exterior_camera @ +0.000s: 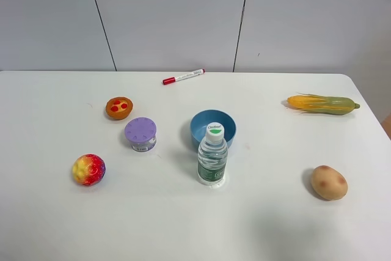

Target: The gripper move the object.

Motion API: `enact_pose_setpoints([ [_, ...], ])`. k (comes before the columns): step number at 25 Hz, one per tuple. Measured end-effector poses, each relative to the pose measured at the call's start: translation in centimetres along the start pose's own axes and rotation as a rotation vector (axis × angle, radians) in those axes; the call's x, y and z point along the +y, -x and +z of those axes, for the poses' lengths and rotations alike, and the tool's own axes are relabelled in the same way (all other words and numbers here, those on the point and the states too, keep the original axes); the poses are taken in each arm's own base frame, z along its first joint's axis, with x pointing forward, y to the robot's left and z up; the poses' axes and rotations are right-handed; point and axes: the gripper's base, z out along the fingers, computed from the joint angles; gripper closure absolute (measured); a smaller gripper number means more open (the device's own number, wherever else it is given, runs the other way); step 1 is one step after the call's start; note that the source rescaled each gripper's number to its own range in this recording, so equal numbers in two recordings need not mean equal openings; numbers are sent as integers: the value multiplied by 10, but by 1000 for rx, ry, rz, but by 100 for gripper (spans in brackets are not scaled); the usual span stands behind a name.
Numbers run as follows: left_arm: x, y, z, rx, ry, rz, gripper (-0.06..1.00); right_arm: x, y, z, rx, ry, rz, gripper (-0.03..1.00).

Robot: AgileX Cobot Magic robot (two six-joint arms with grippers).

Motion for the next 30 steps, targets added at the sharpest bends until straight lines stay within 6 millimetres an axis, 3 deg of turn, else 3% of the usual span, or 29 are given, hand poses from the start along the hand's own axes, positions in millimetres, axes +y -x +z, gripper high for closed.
enact_pose_setpoints([
  [30,0,0,0,0,0,-4,-6,0,0,0,0,0,1,-3],
])
